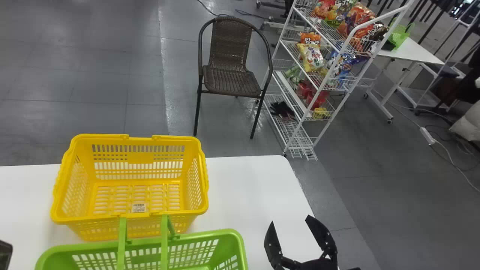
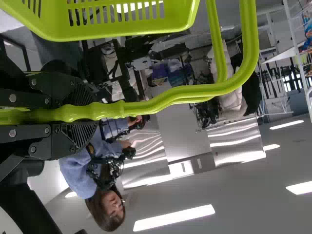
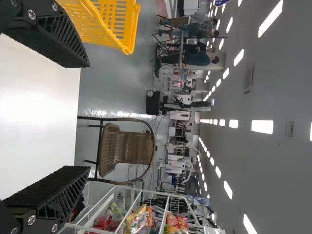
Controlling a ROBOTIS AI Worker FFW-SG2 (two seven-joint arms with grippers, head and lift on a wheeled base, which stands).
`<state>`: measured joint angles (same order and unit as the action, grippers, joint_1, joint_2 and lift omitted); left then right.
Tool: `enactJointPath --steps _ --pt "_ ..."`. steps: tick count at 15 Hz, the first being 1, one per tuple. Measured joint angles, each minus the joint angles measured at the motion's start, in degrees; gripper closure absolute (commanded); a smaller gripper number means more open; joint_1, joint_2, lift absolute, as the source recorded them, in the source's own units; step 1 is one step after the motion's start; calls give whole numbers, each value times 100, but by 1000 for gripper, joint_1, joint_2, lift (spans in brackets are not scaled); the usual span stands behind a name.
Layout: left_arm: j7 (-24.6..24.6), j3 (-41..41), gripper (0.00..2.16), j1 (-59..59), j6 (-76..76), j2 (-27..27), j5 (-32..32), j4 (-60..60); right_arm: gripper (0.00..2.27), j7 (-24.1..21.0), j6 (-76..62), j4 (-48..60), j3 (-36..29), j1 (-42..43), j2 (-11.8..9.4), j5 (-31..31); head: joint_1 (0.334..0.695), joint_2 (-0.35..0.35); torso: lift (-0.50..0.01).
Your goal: Grasp handle with right gripper to insert into left gripper then lift and swing left to center
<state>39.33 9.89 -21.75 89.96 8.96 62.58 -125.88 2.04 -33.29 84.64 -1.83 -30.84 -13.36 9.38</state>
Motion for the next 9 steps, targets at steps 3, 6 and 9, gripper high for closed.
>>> enactJointPath --steps 3,6,9 --pt "-147 -96 1798 51 0 0 -19 15 60 -1 -14 0 -2 -1 0 3 695 -350 0" --pt "-164 -128 1798 97 0 -1 -18 41 60 0 -14 0 -10 -1 1 10 695 -350 0" --pt "-172 -165 1798 110 0 -5 -10 64 60 2 -27 0 -18 -4 5 11 695 -350 0"
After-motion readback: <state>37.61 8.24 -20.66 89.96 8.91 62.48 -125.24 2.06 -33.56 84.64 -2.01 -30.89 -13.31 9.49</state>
